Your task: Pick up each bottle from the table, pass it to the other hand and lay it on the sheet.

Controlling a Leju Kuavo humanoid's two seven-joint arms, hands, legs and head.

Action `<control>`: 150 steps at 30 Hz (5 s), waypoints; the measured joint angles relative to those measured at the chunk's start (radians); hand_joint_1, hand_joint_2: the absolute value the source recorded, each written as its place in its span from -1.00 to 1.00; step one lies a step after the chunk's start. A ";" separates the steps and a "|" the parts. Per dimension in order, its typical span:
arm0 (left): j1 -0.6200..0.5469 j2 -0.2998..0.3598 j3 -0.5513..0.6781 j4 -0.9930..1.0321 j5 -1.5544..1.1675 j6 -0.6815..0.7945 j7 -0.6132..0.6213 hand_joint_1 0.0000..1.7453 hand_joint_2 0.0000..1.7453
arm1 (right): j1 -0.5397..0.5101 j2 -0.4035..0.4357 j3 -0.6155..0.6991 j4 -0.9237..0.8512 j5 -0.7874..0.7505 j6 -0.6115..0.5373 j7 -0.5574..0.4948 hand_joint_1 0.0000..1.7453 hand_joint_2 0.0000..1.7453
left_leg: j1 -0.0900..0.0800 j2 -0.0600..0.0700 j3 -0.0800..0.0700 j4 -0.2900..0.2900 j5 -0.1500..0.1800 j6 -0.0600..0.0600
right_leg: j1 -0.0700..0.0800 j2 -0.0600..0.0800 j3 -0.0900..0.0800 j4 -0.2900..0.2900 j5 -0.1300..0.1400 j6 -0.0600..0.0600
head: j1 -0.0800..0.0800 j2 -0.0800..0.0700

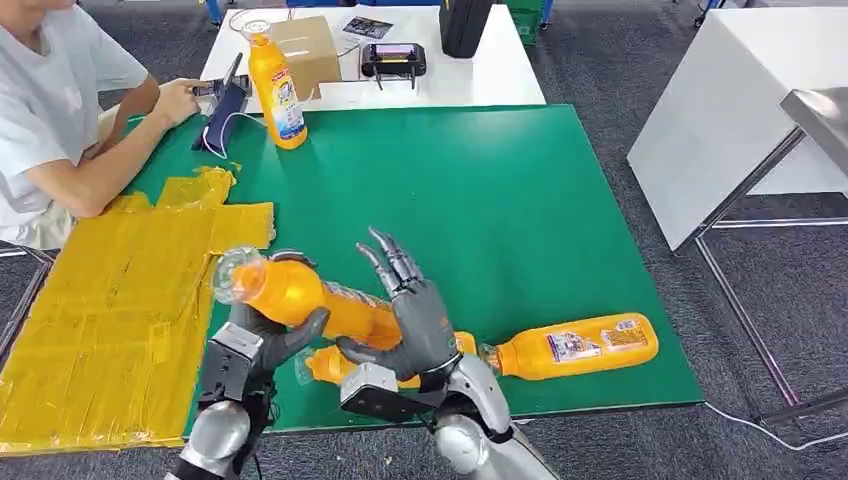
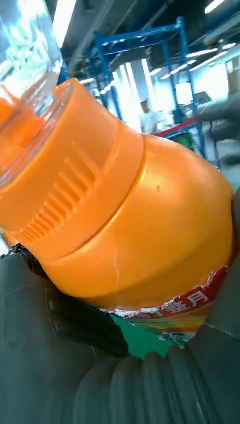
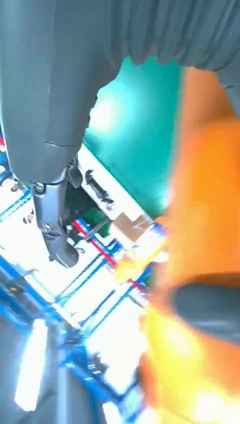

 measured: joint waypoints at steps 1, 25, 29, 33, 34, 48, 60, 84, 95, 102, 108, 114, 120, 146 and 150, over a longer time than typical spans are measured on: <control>-0.001 0.002 0.005 -0.004 -0.008 0.009 -0.004 1.00 1.00 | 0.004 -0.004 -0.005 -0.019 0.001 -0.014 -0.012 -1.00 1.00 | 0.000 0.000 0.000 0.000 0.000 0.000 | 0.000 0.000 0.000 0.000 0.000 0.000 | 0.000 0.000; -0.329 0.144 0.021 0.237 -1.295 0.053 0.513 1.00 1.00 | 0.127 -0.092 -0.071 -0.400 0.083 -0.084 -0.062 -1.00 1.00 | 0.000 0.002 0.000 0.000 0.003 -0.003 | 0.000 0.001 -0.002 0.000 0.004 -0.004 | 0.000 0.000; -0.469 0.183 -0.092 0.547 -1.327 0.015 0.610 1.00 1.00 | 0.113 -0.097 -0.069 -0.400 0.090 -0.056 -0.059 -1.00 1.00 | 0.000 0.004 0.000 0.000 0.004 -0.003 | 0.001 0.002 -0.002 0.000 0.005 -0.005 | 0.000 0.000; -0.543 0.196 -0.173 0.778 -1.332 -0.030 0.605 1.00 1.00 | 0.103 -0.105 -0.067 -0.397 0.104 -0.047 -0.051 -1.00 1.00 | 0.000 0.004 0.000 0.000 0.004 -0.003 | 0.000 0.002 -0.001 0.001 0.005 -0.005 | 0.000 0.000; -0.556 0.198 -0.194 0.827 -1.334 -0.038 0.605 1.00 1.00 | 0.102 -0.106 -0.066 -0.396 0.106 -0.047 -0.051 -1.00 1.00 | 0.000 0.004 0.000 0.000 0.004 -0.003 | 0.000 0.002 -0.001 0.001 0.005 -0.005 | 0.000 0.000; -0.617 0.195 -0.246 1.059 -1.333 0.023 0.670 -1.00 1.00 | 0.063 -0.141 -0.013 -0.306 0.211 0.148 0.061 -1.00 1.00 | 0.001 0.003 0.001 0.000 0.005 -0.004 | 0.001 0.002 0.000 0.002 0.004 -0.006 | 0.000 0.000; -0.602 0.195 -0.240 1.080 -1.333 0.157 0.639 -1.00 1.00 | -0.009 -0.203 0.097 -0.153 0.295 0.246 0.119 -1.00 1.00 | 0.001 0.000 0.001 0.000 0.006 -0.004 | 0.001 0.001 0.001 0.002 0.005 -0.005 | 0.000 0.000; -0.375 0.125 0.090 0.678 -0.993 0.429 0.300 -1.00 1.00 | 0.012 -0.223 0.133 -0.006 0.405 0.266 0.280 -1.00 1.00 | 0.001 0.003 -0.001 0.000 0.004 -0.005 | 0.002 0.002 -0.004 0.002 0.004 -0.005 | 0.000 0.000; -0.200 0.064 0.154 0.175 -0.327 0.049 0.051 -1.00 1.00 | 0.013 -0.139 0.061 0.229 0.514 0.290 0.399 -1.00 1.00 | 0.001 0.003 -0.003 0.000 0.003 -0.005 | 0.002 0.003 -0.004 0.002 0.004 -0.005 | 0.000 0.000; -0.133 0.049 0.154 0.015 -0.236 -0.005 0.006 -1.00 1.00 | -0.055 -0.088 0.042 0.361 0.580 0.308 0.485 -1.00 1.00 | 0.003 0.005 0.001 0.000 0.003 -0.006 | 0.002 0.004 -0.003 0.002 0.003 -0.008 | 0.000 0.000; -0.118 0.035 0.132 -0.046 -0.176 -0.038 -0.030 -1.00 1.00 | -0.125 -0.051 0.015 0.499 0.594 0.333 0.518 0.92 1.00 | 0.003 0.005 0.008 -0.001 0.002 -0.008 | 0.002 0.004 -0.007 0.001 0.000 -0.007 | 0.000 0.000; -0.105 0.031 0.105 -0.066 -0.119 -0.044 -0.049 -1.00 1.00 | -0.176 -0.031 -0.012 0.608 0.575 0.333 0.489 1.00 1.00 | 0.003 0.005 0.012 -0.001 0.003 -0.007 | 0.002 0.004 -0.002 0.001 0.000 -0.007 | 0.000 0.000; -0.089 0.030 0.098 -0.070 -0.101 -0.037 -0.056 -1.00 1.00 | -0.200 -0.027 -0.031 0.649 0.549 0.317 0.476 1.00 1.00 | 0.003 0.004 0.016 -0.001 0.003 -0.007 | 0.002 0.003 0.002 0.001 0.000 -0.007 | 0.000 0.000; -0.008 0.076 0.030 -0.089 -0.147 -0.193 0.018 -1.00 1.00 | 0.151 0.129 -0.618 -0.193 0.228 -0.240 -0.213 1.00 1.00 | 0.001 0.004 -0.002 0.000 0.004 -0.005 | 0.001 0.004 -0.005 0.001 0.005 -0.005 | 0.000 0.000; -0.013 0.079 0.024 -0.081 -0.126 -0.214 0.015 -1.00 1.00 | 0.151 0.122 -0.589 -0.191 0.153 -0.200 -0.154 1.00 1.00 | 0.001 0.004 -0.002 0.000 0.004 -0.005 | 0.001 0.004 -0.005 0.001 0.005 -0.005 | 0.000 0.000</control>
